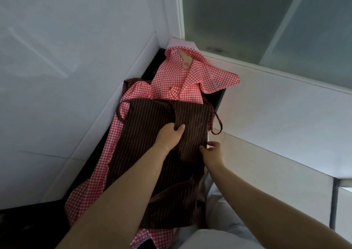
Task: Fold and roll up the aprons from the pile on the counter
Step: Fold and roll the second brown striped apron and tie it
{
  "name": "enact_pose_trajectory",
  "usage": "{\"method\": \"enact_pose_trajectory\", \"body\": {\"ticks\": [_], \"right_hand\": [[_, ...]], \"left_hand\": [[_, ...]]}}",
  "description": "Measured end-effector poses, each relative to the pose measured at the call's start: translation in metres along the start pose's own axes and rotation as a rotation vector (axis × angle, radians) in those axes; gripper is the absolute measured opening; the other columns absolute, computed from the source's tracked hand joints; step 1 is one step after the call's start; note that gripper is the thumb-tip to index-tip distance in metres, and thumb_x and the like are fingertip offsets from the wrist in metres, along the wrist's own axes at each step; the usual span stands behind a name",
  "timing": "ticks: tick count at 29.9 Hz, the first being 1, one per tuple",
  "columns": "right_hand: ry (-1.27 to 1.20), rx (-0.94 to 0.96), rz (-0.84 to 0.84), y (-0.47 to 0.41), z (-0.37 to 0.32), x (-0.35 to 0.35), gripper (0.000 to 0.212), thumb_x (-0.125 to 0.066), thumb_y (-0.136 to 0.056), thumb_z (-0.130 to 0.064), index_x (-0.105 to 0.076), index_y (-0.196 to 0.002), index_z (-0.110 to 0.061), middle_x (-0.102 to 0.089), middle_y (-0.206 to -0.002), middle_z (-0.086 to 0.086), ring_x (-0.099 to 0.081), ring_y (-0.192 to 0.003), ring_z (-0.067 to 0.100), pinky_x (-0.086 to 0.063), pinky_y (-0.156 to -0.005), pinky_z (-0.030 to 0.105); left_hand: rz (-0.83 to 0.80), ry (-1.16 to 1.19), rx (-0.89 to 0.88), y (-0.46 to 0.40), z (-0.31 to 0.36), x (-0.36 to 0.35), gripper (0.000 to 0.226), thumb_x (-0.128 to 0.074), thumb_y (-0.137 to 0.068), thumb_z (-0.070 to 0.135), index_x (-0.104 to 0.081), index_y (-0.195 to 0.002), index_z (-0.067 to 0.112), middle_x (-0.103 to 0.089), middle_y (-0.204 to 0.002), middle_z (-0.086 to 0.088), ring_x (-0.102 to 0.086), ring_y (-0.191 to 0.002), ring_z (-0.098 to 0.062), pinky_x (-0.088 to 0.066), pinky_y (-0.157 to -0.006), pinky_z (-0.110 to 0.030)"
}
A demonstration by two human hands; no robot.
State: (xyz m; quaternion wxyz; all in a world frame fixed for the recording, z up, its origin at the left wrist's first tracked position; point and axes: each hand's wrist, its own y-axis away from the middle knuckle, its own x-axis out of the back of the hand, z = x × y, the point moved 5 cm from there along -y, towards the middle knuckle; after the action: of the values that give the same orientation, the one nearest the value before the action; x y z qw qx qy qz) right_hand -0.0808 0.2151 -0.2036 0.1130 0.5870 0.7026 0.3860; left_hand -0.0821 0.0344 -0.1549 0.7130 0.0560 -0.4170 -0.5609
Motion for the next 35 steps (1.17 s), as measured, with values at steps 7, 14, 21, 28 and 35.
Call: {"method": "enact_pose_trajectory", "body": {"ticks": [7, 14, 21, 28, 35], "right_hand": [[0.232, 0.138, -0.061, 0.001, -0.005, -0.007, 0.049, -0.059, -0.091, -0.033, -0.036, -0.129, -0.012, -0.052, -0.12, 0.007, -0.059, -0.103, 0.025, -0.055, -0.082, 0.041], [0.083, -0.034, -0.272, -0.008, -0.004, -0.019, 0.058, -0.068, -0.085, -0.034, -0.048, -0.131, -0.005, -0.062, -0.121, 0.008, -0.063, -0.104, 0.024, -0.054, -0.087, 0.035], [0.02, 0.038, -0.156, -0.003, 0.001, -0.014, 0.044, -0.063, -0.09, -0.024, -0.044, -0.126, -0.01, -0.059, -0.117, 0.006, -0.062, -0.102, 0.026, -0.059, -0.074, 0.042], [0.081, -0.181, -0.111, -0.002, 0.033, -0.007, 0.067, -0.077, -0.077, -0.039, -0.044, -0.12, 0.001, -0.057, -0.111, 0.009, -0.06, -0.099, 0.025, -0.054, -0.084, 0.037], [-0.016, -0.202, -0.254, 0.008, 0.041, -0.011, 0.049, -0.07, -0.08, -0.05, -0.061, -0.106, -0.009, -0.07, -0.095, 0.009, -0.069, -0.086, 0.026, -0.058, -0.082, 0.041]], "left_hand": [[-0.121, -0.225, 0.259, 0.02, -0.04, -0.011, 0.052, -0.05, -0.093, 0.051, -0.045, -0.125, 0.011, -0.056, -0.097, -0.004, -0.063, -0.079, -0.02, -0.058, -0.065, -0.037], [0.105, -0.201, 0.146, 0.019, -0.05, -0.002, 0.081, -0.067, -0.082, 0.052, -0.03, -0.142, 0.012, -0.043, -0.136, -0.009, -0.046, -0.121, -0.026, -0.045, -0.099, -0.04], [-0.16, 0.258, 0.182, 0.027, -0.06, 0.004, 0.049, -0.07, -0.086, 0.033, -0.049, -0.125, 0.014, -0.061, -0.117, -0.008, -0.06, -0.098, -0.015, -0.051, -0.085, -0.03], [0.159, -0.498, -0.205, 0.06, -0.073, -0.004, 0.076, -0.058, -0.091, 0.044, -0.014, -0.15, 0.024, -0.032, -0.142, -0.009, -0.049, -0.118, -0.023, -0.052, -0.088, -0.037], [0.133, -0.946, -0.76, 0.099, -0.067, -0.06, 0.083, -0.046, -0.08, 0.072, -0.025, -0.149, 0.032, -0.019, -0.158, 0.0, -0.025, -0.142, -0.028, -0.024, -0.11, -0.058]]}}
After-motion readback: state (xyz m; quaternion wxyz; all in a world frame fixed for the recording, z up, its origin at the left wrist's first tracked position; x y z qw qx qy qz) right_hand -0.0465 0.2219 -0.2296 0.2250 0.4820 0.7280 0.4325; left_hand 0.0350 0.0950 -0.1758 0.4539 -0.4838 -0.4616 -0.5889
